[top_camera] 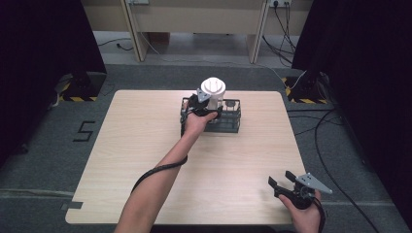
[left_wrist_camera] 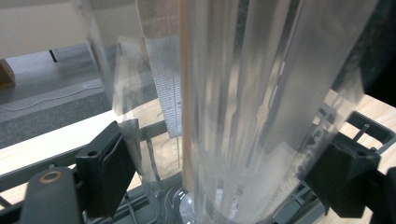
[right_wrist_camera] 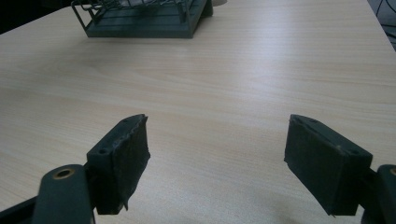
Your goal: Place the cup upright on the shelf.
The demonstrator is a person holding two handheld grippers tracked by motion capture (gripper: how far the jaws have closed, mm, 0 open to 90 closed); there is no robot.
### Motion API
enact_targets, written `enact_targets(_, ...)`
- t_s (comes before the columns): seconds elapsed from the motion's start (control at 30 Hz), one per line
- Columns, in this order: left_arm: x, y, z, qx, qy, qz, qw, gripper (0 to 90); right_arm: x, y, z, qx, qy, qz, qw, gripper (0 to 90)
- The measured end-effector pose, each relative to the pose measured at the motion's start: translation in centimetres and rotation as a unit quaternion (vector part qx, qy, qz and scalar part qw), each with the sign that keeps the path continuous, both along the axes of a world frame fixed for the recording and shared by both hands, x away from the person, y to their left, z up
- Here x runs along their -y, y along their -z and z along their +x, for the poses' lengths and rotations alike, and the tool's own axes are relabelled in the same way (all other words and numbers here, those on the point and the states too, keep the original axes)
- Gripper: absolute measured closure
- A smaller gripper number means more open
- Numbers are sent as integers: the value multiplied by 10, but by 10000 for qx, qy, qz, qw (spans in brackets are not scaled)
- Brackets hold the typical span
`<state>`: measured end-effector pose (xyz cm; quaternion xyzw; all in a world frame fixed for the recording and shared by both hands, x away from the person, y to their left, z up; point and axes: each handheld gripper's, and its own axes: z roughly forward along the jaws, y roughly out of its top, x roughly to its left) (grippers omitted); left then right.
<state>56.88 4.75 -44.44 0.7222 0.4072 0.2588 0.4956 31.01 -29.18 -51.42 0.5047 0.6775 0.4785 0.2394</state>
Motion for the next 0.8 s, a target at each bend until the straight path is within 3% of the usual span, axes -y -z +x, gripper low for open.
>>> enact_targets(0.33,-4,-6,-7,114,33,-18,9999,144,0,0,0,5,-5,-12,10000,222)
enact_targets(0.57,-16,-12,-18,255,97,-20,9996,143,0,0,0,-1,-6,-53,10000,222)
enact_targets(0.8,-27,-12,-27,275,111,15,9996,144,0,0,0,0,-2,-62,10000,222)
